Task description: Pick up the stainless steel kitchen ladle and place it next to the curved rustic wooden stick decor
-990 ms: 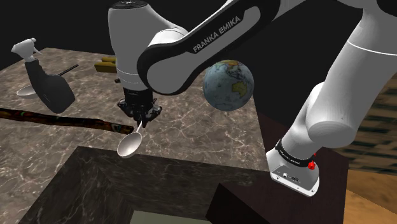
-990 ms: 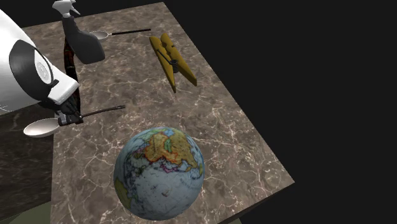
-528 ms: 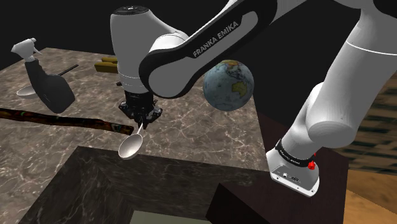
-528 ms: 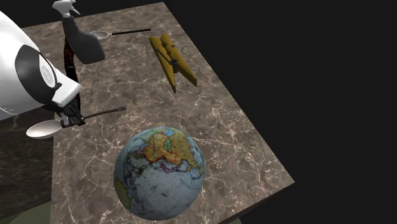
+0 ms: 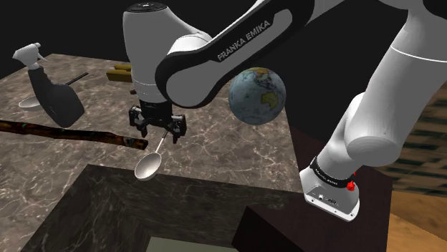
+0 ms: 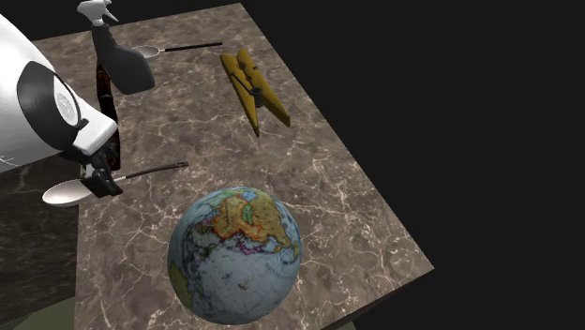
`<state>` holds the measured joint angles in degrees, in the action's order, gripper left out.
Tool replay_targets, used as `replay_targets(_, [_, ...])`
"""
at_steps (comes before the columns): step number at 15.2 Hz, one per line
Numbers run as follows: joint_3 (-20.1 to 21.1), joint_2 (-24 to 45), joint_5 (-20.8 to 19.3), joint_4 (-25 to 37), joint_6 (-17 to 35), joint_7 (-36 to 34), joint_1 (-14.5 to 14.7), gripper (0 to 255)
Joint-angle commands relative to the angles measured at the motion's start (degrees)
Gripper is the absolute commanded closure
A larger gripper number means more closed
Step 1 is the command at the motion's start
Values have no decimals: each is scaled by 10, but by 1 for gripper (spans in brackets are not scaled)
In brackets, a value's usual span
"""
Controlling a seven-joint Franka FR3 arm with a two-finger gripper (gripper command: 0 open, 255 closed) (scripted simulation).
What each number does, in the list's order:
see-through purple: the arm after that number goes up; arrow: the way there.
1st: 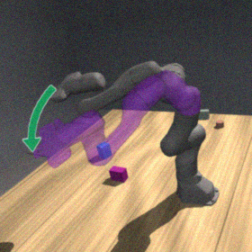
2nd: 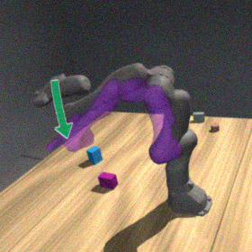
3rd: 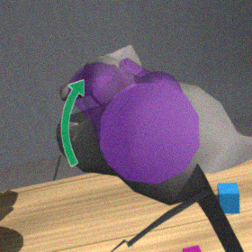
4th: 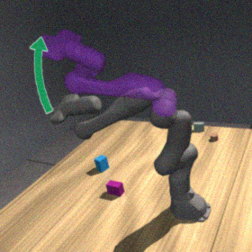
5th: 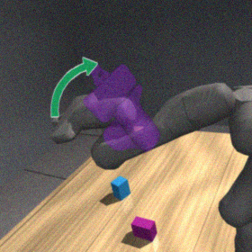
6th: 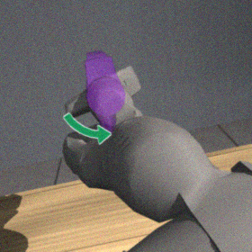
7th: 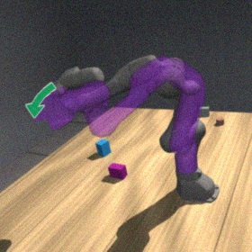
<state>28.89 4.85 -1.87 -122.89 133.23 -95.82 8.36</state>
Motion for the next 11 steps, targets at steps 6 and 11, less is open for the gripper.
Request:
replay_targets(6, [0,-43,28,21,-59,20,-5,0])
replay_targets(11, [0,-43,28,21,-59,20,-5,0])
